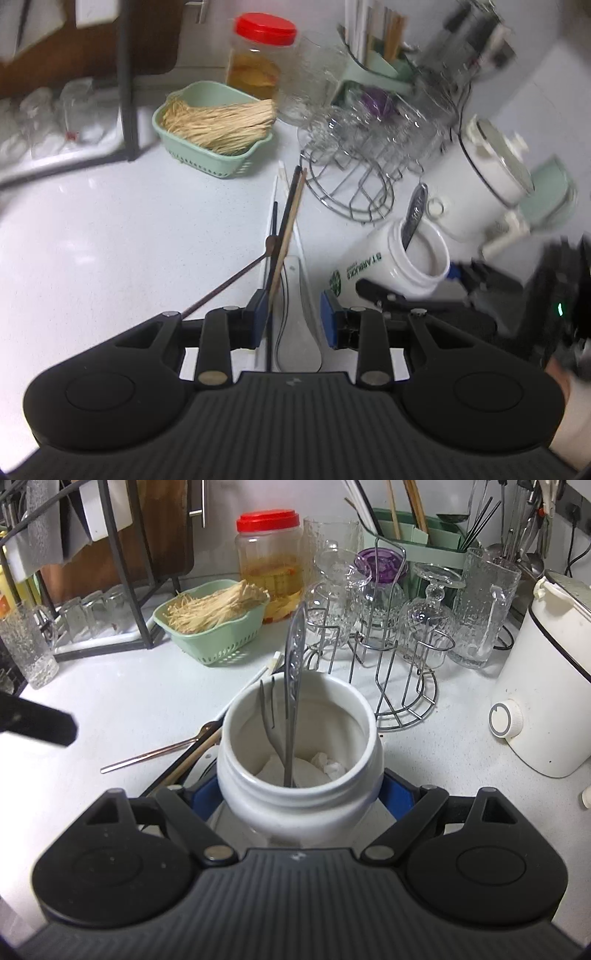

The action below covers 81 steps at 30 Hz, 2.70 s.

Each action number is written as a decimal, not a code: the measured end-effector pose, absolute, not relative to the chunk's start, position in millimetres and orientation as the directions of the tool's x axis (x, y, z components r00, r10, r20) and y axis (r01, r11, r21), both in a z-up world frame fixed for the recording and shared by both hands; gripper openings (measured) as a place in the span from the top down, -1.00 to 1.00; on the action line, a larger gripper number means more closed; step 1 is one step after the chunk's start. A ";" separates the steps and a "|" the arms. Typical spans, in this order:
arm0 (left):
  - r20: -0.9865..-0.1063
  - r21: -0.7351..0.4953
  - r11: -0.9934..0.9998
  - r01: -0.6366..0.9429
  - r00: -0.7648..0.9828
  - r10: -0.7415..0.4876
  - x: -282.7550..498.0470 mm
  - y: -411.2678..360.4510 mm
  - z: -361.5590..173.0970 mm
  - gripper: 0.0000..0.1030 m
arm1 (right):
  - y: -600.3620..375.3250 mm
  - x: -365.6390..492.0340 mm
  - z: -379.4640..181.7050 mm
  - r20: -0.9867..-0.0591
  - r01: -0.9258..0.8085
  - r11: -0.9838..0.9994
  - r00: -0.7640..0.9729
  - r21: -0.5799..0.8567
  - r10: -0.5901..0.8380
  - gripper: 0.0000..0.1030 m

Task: Organize utensils
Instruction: 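Return the open left tool to the chopsticks in the pile, then close the left tool on the handle of a white ceramic spoon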

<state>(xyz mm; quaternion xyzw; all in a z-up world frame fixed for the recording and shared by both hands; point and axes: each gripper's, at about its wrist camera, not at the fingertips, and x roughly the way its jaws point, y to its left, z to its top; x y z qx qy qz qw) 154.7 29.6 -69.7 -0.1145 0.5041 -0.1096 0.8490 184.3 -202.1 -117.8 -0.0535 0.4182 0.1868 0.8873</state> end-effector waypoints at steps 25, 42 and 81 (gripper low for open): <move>-0.916 -0.243 0.968 -0.072 0.345 -0.204 200.5 23.2 -35.2 0.31 | -221.1 202.1 -113.8 -0.809 -0.334 0.940 0.533 0.069 0.249 -0.76; -0.876 -0.384 0.923 0.005 0.314 -0.366 240.6 12.2 -129.5 0.56 | -228.9 201.0 -117.2 -0.780 -0.294 0.953 0.580 0.068 0.234 -0.75; -0.877 -0.216 0.976 -0.001 0.440 -0.193 210.7 -21.3 -150.8 0.68 | -233.3 191.7 -121.7 -0.733 -0.326 0.943 0.624 0.069 0.270 -0.76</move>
